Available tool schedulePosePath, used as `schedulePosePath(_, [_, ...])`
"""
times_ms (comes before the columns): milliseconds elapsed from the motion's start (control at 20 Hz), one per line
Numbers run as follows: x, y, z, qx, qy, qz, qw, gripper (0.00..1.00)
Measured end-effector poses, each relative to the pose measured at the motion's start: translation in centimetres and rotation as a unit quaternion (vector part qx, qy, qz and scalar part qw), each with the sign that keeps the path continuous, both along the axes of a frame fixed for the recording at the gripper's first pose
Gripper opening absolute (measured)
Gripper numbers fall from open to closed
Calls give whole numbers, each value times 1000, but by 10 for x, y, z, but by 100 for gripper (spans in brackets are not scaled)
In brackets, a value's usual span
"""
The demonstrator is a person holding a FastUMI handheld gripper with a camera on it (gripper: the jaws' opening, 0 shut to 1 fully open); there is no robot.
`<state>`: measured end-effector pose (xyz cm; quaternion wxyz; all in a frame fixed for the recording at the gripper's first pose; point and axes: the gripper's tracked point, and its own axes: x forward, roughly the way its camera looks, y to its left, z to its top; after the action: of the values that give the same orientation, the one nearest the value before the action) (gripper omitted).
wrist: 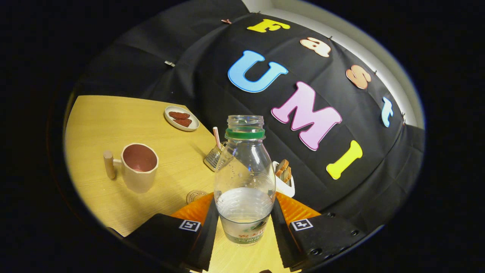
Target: Take the bottle from table, then pour the juice into the cup, finally place the bottle on the coaster
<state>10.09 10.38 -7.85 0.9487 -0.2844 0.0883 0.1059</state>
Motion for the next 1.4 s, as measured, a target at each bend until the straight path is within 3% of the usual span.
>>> schedulePosePath(550, [20, 27, -15, -125, -8, 33, 992, 71])
schedulePosePath(1050, [29, 61, -39, -229, -18, 97, 968, 71])
schedulePosePath(1400, [30, 65, -59, -288, -6, 112, 951, 71])
